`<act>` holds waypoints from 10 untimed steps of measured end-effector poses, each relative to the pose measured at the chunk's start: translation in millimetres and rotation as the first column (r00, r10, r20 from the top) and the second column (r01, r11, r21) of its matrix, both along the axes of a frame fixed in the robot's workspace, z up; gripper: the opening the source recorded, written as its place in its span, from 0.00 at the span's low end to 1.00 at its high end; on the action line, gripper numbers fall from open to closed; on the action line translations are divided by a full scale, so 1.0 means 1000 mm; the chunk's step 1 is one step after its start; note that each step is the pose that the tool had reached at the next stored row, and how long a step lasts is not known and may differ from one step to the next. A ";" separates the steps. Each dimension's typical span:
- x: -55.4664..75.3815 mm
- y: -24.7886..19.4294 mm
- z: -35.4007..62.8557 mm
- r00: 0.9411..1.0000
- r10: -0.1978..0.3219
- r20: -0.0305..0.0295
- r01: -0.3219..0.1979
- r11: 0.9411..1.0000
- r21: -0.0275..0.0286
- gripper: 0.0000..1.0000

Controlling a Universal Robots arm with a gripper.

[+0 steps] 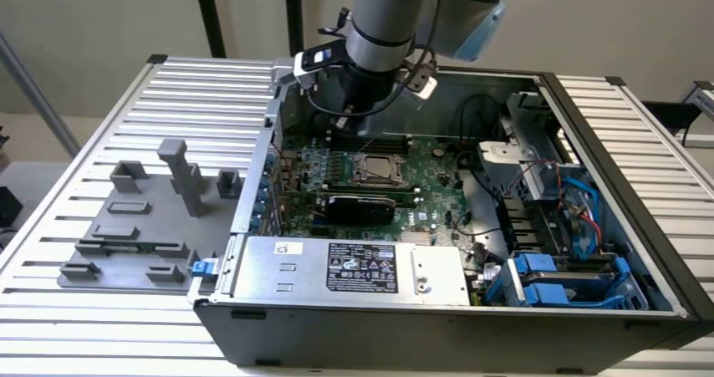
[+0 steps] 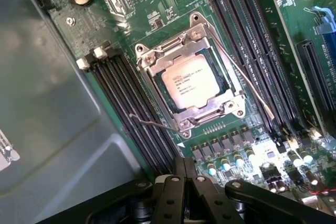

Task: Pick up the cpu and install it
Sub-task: 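Close the cpu cover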

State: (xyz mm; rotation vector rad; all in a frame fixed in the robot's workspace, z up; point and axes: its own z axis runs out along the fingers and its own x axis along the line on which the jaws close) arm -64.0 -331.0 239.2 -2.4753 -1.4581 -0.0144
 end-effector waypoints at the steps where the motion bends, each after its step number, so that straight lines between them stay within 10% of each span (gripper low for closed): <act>1: 0.000 0.0000 -0.0003 1.000 -0.007 0.006 0.007 1.000 0.000 0.11; 10: 0.000 0.0000 -0.0036 0.996 -0.072 0.050 0.072 0.997 0.002 0.11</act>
